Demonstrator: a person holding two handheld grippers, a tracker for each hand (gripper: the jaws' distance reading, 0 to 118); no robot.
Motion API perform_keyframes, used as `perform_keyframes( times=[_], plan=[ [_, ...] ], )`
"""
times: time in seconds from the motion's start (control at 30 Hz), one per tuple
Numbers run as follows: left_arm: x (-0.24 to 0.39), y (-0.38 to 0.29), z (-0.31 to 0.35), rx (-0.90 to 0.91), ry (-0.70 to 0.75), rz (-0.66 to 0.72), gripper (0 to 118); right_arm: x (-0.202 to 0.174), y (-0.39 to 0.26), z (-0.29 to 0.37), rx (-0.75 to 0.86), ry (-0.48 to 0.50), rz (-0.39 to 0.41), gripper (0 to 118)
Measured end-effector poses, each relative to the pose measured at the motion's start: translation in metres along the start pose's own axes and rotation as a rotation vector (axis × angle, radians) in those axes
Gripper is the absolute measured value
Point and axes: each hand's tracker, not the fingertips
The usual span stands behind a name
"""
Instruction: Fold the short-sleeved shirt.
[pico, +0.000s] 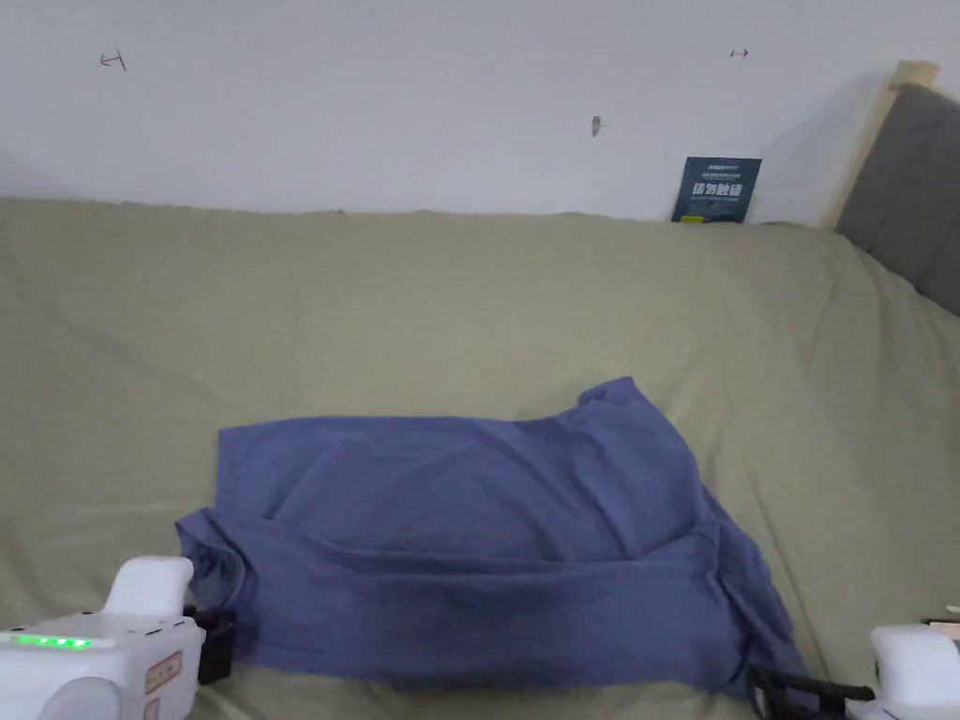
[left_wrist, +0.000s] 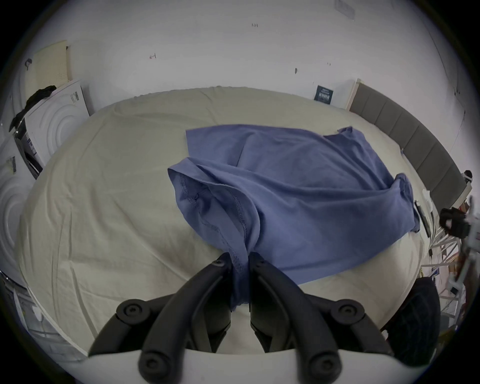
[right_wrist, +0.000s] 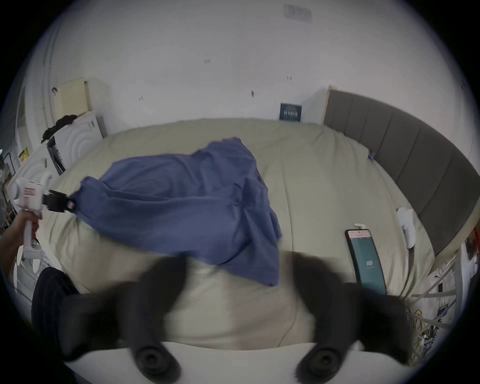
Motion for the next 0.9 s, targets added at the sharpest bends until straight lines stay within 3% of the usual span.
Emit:
perform_keyframes(
  times=[0.03,0.07,0.17,0.3,0.37,0.4,0.43,0.47,0.5,0.57,0.6,0.63,0.7,0.9],
  plan=[
    [0.001,0.001,0.002,0.004,-0.001,0.003,9,0.004,0.000,-0.013,-0.022,0.002,-0.012,118],
    [0.002,0.002,0.004,0.007,-0.004,0.001,9,0.012,0.005,-0.030,0.007,0.000,-0.004,118],
    [-0.004,0.001,-0.001,0.010,0.000,-0.007,9,0.026,0.007,-0.072,-0.128,-0.017,0.000,118],
    [-0.009,-0.003,-0.013,0.003,0.009,-0.002,9,0.020,-0.003,-0.101,-0.233,-0.037,0.107,117],
    [-0.010,-0.005,-0.018,-0.009,0.014,-0.001,9,0.018,-0.006,-0.107,-0.240,-0.022,0.115,91],
    [-0.009,-0.005,-0.015,-0.021,0.014,0.000,9,0.019,-0.005,-0.107,-0.233,0.036,0.104,81],
    [-0.009,-0.006,-0.016,-0.033,0.014,-0.001,9,0.015,-0.004,-0.095,-0.218,0.040,0.086,60],
    [-0.010,-0.008,-0.019,-0.049,0.017,-0.002,9,0.014,-0.001,-0.090,-0.201,0.047,0.082,23],
    [-0.012,-0.009,-0.021,-0.065,0.015,0.001,9,0.014,0.001,-0.088,-0.175,0.073,0.080,6],
    [-0.014,-0.008,-0.022,-0.081,0.005,0.016,8,0.016,0.002,-0.084,-0.179,0.056,0.072,6],
    [-0.015,-0.008,-0.021,-0.082,0.004,0.021,8,0.021,0.005,-0.085,-0.211,0.124,0.014,6],
    [-0.017,-0.008,-0.019,-0.089,-0.008,0.032,8,0.024,0.007,-0.083,-0.210,0.132,-0.004,6],
    [-0.019,-0.002,-0.006,-0.084,-0.032,0.040,8,0.027,0.018,-0.063,-0.174,0.100,0.025,6],
    [-0.017,0.013,0.049,-0.074,-0.042,-0.026,8,0.041,0.046,-0.002,-0.121,0.176,-0.013,6]
  ],
)
